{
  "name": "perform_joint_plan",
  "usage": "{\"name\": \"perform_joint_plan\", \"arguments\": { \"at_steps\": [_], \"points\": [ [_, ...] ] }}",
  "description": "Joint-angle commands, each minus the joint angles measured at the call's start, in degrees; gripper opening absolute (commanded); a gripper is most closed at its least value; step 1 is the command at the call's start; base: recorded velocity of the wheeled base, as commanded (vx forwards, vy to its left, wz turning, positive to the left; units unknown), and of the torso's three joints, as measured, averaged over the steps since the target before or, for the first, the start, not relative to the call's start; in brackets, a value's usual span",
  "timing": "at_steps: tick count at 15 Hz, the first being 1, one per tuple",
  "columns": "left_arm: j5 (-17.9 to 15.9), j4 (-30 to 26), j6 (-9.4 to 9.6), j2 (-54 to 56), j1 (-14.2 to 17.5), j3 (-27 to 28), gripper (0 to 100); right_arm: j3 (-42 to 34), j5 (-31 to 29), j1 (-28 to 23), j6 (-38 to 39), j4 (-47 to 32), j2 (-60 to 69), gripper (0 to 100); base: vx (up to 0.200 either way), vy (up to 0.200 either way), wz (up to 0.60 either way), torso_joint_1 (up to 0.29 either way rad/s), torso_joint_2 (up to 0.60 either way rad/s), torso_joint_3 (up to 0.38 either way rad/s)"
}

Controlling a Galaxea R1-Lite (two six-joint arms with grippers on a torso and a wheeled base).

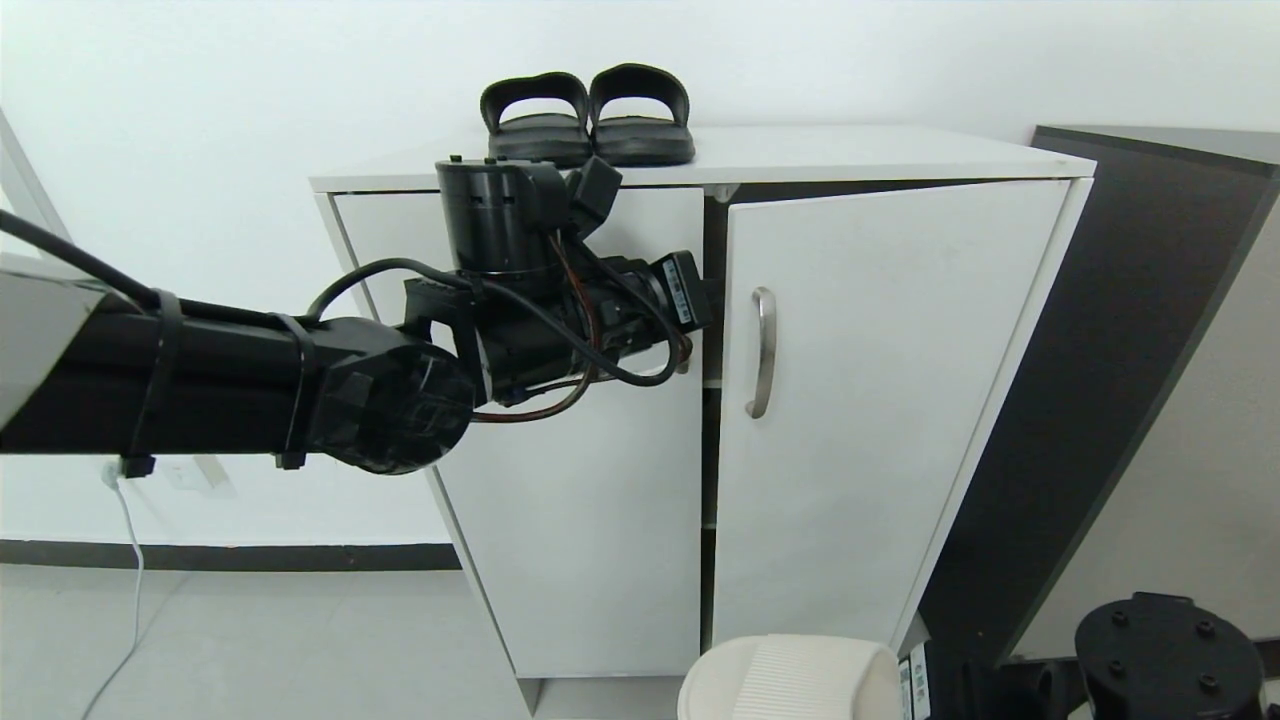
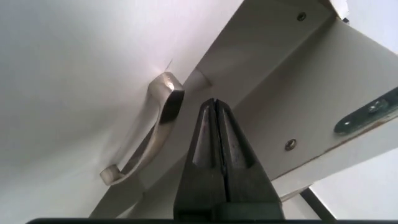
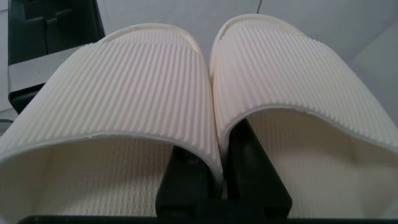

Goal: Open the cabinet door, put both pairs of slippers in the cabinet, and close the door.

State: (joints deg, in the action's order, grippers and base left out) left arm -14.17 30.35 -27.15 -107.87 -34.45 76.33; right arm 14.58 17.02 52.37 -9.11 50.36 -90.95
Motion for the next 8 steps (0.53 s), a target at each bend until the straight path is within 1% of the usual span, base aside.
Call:
{"name": "perform_joint_plan", "arguments": {
  "at_steps": [1, 3, 4, 6, 8],
  "points": [
    [0.1, 0.1, -0.1, 0.0, 0.0, 0.1, 0, -0.1, 0.1, 0.3, 0.0, 0.0, -0.3, 0, 0.0, 0.0, 0.0, 0.0, 0.0, 0.0],
    [0.5, 2.0, -0.01, -0.1, -0.3, -0.5, 0, -0.2, 0.1, 0.5, 0.0, 0.0, -0.3, 0, -0.2, 0.0, 0.0, 0.005, 0.0, -0.002],
    [0.7, 2.9, 0.25, 0.0, -1.1, -1.4, 0, -0.3, 0.1, 1.1, 0.0, 0.0, -0.3, 0, -0.2, 0.0, 0.0, 0.007, 0.0, -0.007],
    [4.0, 8.1, 0.43, 0.8, -5.9, -6.1, 0, -2.1, 0.1, 3.8, 0.0, 0.4, 0.2, 0, -0.2, 0.0, 0.0, 0.0, 0.0, 0.002],
    [4.4, 12.9, 0.43, 0.8, -9.8, -9.7, 0, -3.8, 0.0, 5.2, 0.0, 2.7, 0.2, 0, -0.2, 0.0, 0.0, 0.002, 0.0, 0.002]
  ]
}}
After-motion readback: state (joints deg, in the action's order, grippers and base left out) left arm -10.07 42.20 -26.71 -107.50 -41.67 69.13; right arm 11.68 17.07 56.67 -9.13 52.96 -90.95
